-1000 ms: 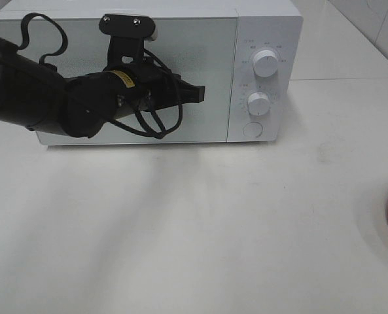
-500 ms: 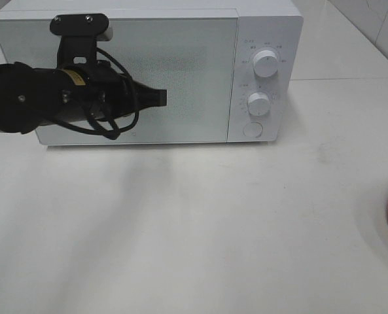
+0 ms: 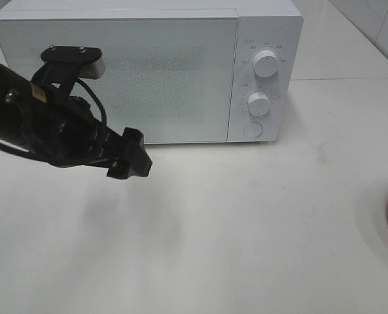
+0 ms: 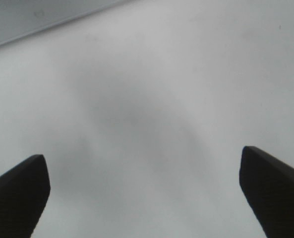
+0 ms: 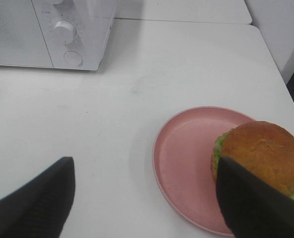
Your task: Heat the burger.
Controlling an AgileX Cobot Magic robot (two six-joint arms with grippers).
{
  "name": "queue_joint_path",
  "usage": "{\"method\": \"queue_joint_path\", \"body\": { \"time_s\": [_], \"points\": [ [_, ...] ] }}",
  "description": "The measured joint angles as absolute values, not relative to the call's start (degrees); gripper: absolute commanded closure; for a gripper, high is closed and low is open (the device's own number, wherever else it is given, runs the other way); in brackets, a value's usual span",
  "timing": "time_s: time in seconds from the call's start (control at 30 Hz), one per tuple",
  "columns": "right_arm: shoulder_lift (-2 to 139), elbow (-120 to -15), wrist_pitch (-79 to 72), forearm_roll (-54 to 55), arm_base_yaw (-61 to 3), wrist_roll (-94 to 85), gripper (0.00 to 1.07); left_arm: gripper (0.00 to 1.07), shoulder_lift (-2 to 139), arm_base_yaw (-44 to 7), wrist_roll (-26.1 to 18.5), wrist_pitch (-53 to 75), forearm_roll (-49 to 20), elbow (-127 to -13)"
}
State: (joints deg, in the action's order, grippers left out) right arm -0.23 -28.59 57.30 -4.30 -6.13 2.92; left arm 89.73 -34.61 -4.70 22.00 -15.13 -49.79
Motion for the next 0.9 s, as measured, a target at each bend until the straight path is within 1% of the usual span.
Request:
{"method": "queue_joint_path", "body": {
  "time_s": [0.03, 0.07, 0.13, 0.17, 0.23, 0.27, 0.33, 0.37, 0.4, 0.43, 0.47, 0.5, 0.53, 0.57, 0.6, 0.63, 0.67, 0.7, 0.73, 0.77, 0.8, 0.83, 0.87, 0.9],
  "points": [
    [-0.2, -28.6, 57.3, -4.3, -6.1, 2.9, 0.32, 0.07, 88.3, -34.6, -4.7, 26.3, -12.9, -49.8],
    [-0.2, -28.6, 57.3, -4.3, -6.1, 2.9, 0.32, 0.07, 88.3, -34.6, -4.7, 26.3, -12.9, -49.8],
    [-0.2, -28.6, 57.3, -4.3, -6.1, 2.9, 0.32, 0.07, 86.0, -34.6, -4.6, 31.9, -10.3, -49.8],
    [-0.2, -28.6, 57.3, -4.3, -6.1, 2.9, 0.32, 0.07, 86.0, -34.6, -4.6, 31.9, -10.3, -49.8],
    [-0.2, -28.6, 57.3, -4.3, -6.1, 2.9, 0.32, 0.07, 83.7, -34.3, -4.3, 37.3, -8.8, -49.8],
    [-0.2, -28.6, 57.3, -4.3, -6.1, 2.9, 0.32, 0.07, 83.7, -34.3, -4.3, 37.3, -8.8, -49.8],
    [-0.2, -28.6, 57.3, -4.3, -6.1, 2.9, 0.32, 0.07, 81.5, -31.9, -3.6, 42.2, -8.7, -49.8],
    [-0.2, -28.6, 57.3, -4.3, -6.1, 2.9, 0.32, 0.07, 81.5, -31.9, -3.6, 42.2, -8.7, -49.8],
    [-0.2, -28.6, 57.3, -4.3, -6.1, 2.9, 0.32, 0.07, 80.2, -29.1, -3.2, 44.6, -8.7, -49.8],
    [-0.2, -28.6, 57.3, -4.3, -6.1, 2.9, 0.32, 0.07, 80.2, -29.1, -3.2, 44.6, -8.7, -49.8],
    [-0.2, -28.6, 57.3, -4.3, -6.1, 2.9, 0.32, 0.07, 79.6, -27.7, -3.2, 45.7, -8.7, -49.8],
    [-0.2, -28.6, 57.3, -4.3, -6.1, 2.9, 0.32, 0.07, 78.2, -23.7, -3.1, 48.2, -8.5, -49.8],
    [-0.2, -28.6, 57.3, -4.3, -6.1, 2.9, 0.32, 0.07, 78.2, -23.7, -3.1, 48.2, -8.5, -49.8],
    [-0.2, -28.6, 57.3, -4.3, -6.1, 2.9, 0.32, 0.07, 76.7, -19.6, -3.2, 50.6, -8.5, -49.8],
    [-0.2, -28.6, 57.3, -4.3, -6.1, 2.9, 0.32, 0.07, 75.7, -18.0, -3.2, 51.8, -8.5, -49.8],
    [-0.2, -28.6, 57.3, -4.3, -6.1, 2.9, 0.32, 0.07, 75.7, -18.0, -3.2, 51.8, -8.5, -49.8],
    [-0.2, -28.6, 57.3, -4.3, -6.1, 2.9, 0.32, 0.07, 73.7, -14.3, -3.4, 54.1, -8.5, -49.8],
    [-0.2, -28.6, 57.3, -4.3, -6.1, 2.9, 0.32, 0.07, 72.9, -12.9, -3.4, 55.0, -8.5, -49.8],
    [-0.2, -28.6, 57.3, -4.3, -6.1, 2.9, 0.32, 0.07, 72.9, -12.9, -3.4, 55.0, -8.5, -49.8],
    [-0.2, -28.6, 57.3, -4.3, -6.1, 2.9, 0.32, 0.07, 71.2, -9.9, -3.4, 57.0, -8.5, -49.8],
    [-0.2, -28.6, 57.3, -4.3, -6.1, 2.9, 0.32, 0.07, 71.2, -9.9, -3.4, 57.0, -8.5, -49.8],
    [-0.2, -28.6, 57.3, -4.3, -6.1, 2.9, 0.32, 0.07, 70.2, -8.4, -3.3, 58.2, -8.5, -49.8],
    [-0.2, -28.6, 57.3, -4.3, -6.1, 2.9, 0.32, 0.07, 68.3, -5.6, -2.9, 60.7, -8.5, -49.8],
    [-0.2, -28.6, 57.3, -4.3, -6.1, 2.9, 0.32, 0.07, 67.3, -4.3, -2.7, 61.9, -8.4, -49.8]
  ]
}}
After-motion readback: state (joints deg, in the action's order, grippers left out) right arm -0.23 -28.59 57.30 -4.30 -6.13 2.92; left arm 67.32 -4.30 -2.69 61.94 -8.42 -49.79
